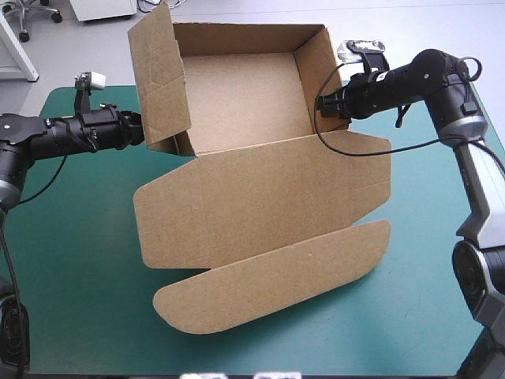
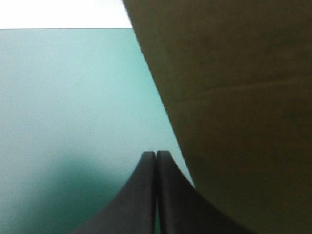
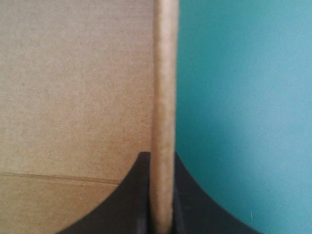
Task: Fold the box
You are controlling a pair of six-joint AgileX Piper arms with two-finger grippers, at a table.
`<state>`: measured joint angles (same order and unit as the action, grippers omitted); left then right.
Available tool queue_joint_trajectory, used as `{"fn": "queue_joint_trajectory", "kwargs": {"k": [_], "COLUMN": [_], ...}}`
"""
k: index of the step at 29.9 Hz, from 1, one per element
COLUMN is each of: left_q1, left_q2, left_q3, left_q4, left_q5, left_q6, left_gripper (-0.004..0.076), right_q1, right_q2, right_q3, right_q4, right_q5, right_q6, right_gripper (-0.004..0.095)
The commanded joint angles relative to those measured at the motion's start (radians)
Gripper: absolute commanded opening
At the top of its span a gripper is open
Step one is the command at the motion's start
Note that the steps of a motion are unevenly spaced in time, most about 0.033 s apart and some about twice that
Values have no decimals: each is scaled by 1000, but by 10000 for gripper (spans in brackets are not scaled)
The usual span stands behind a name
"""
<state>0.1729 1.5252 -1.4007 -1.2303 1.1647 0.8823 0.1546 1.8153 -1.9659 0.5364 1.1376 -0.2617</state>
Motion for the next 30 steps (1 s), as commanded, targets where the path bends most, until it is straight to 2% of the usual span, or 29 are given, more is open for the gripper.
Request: {"fn": "queue_joint_trajectory", "kwargs": {"k": [1,10,21,28,30], "left_q1": [-6,-6,-8,-8,-8], "left_q2": [-45,-45,-45,-45,-45], "left_q3": [-27,-27,-81,-84,-84], "left_q4": [-106,-134,-171,-138,-125], "left_q5": [14,34,85,60,58], "left_q6": [7,6,-1,-35,-45], "left_gripper": [7,106,144,378,391], "right_q1": [-3,-3,40,101,114], "right_q2": [-53,-51,-11,7,11], "right_q3": [-30,-30,-15,-15,-15], "right_q4": [38,9,-48,-107,-119], "right_q5": [-43,-43,-57,-86,-86], "right_q6": [6,22,43,64,70], "right_gripper": [-13,-13,-13,-13,-13]}}
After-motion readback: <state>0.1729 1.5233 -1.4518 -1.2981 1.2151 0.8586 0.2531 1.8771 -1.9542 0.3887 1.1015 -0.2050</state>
